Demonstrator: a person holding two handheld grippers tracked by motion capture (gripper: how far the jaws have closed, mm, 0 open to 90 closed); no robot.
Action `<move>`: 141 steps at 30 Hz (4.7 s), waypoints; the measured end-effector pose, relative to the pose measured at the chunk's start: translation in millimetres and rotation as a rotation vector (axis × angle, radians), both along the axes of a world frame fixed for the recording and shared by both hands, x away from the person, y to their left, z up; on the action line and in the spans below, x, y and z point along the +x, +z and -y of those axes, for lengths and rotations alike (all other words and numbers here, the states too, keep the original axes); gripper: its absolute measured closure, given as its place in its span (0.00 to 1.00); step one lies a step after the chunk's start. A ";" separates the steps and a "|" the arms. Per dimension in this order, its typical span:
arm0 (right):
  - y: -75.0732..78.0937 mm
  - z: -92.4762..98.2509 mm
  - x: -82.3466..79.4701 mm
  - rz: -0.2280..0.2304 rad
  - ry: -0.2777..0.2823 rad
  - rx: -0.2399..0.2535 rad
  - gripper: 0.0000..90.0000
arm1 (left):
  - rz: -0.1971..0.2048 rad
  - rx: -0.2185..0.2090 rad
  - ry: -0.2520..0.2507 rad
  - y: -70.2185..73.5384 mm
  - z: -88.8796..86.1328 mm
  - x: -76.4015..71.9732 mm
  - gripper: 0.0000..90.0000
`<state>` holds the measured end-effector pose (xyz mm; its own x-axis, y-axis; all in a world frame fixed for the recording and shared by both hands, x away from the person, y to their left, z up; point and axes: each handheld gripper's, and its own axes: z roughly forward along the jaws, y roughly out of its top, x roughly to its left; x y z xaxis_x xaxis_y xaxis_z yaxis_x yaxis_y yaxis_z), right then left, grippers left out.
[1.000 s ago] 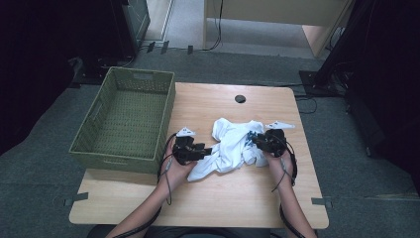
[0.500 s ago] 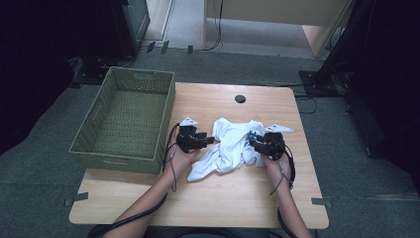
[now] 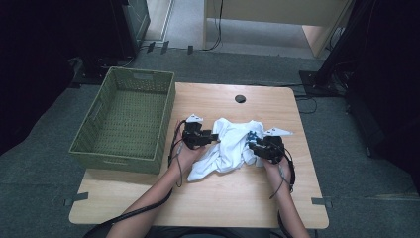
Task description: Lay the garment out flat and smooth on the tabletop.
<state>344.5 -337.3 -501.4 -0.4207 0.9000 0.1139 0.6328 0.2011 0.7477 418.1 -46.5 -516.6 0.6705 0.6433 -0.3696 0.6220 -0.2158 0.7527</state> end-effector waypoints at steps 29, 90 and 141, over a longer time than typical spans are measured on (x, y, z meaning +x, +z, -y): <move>-15.7 6.9 -13.8 -0.042 0.004 -0.041 0.64 | -0.043 -0.015 0.065 29.8 -18.6 25.0 0.96; -14.7 13.2 5.3 -0.004 -0.030 -0.024 0.67 | -0.027 0.025 0.115 -11.6 -21.2 28.1 0.59; -22.9 45.6 2.9 -0.014 -0.108 -0.087 0.67 | 0.008 0.041 0.153 32.4 -33.0 32.1 0.97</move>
<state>347.5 -382.9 -524.3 -0.3201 0.9466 0.0389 0.6643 0.1949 0.7216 450.1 -13.5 -484.2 0.5662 0.7526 -0.3363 0.6440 -0.1493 0.7503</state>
